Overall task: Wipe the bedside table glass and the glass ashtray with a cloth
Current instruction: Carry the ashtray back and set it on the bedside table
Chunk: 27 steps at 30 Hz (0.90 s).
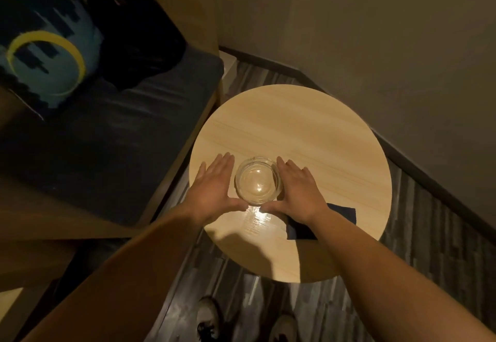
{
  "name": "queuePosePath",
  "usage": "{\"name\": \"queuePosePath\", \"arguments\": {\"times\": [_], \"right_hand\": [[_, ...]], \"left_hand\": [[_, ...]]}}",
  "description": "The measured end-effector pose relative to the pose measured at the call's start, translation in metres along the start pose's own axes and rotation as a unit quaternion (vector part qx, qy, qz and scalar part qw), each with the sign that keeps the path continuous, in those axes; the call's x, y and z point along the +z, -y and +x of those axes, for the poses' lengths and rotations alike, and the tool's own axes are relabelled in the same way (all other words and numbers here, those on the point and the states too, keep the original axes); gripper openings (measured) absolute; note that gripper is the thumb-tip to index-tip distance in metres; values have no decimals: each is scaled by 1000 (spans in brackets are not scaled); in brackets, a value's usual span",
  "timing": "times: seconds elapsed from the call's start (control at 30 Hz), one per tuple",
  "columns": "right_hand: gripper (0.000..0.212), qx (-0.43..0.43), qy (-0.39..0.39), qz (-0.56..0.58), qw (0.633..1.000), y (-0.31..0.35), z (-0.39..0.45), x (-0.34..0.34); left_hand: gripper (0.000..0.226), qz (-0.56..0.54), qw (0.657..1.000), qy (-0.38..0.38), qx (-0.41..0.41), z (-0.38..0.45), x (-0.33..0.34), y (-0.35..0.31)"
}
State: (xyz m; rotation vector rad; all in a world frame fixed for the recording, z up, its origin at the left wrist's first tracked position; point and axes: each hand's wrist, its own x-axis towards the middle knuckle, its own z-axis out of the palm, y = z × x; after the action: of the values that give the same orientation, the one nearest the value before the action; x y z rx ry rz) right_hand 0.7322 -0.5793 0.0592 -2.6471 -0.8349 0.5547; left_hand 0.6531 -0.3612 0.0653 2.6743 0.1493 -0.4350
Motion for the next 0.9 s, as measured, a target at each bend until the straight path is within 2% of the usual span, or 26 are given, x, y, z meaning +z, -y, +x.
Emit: {"name": "queuePosePath", "arguments": {"times": [0.17, 0.57, 0.77, 0.9], "right_hand": [[127, 1, 3, 13, 1000, -3, 1, 5], [124, 24, -5, 87, 996, 6, -14, -5], [117, 9, -6, 114, 993, 52, -40, -58], [115, -21, -4, 116, 993, 101, -72, -104]], "left_hand": [[119, -1, 998, 9, 56, 16, 6, -4], [111, -123, 990, -18, 61, 6, 5, -18], [113, -126, 991, -27, 44, -33, -48, -31], [113, -125, 991, -46, 23, -90, -102, -44]]}}
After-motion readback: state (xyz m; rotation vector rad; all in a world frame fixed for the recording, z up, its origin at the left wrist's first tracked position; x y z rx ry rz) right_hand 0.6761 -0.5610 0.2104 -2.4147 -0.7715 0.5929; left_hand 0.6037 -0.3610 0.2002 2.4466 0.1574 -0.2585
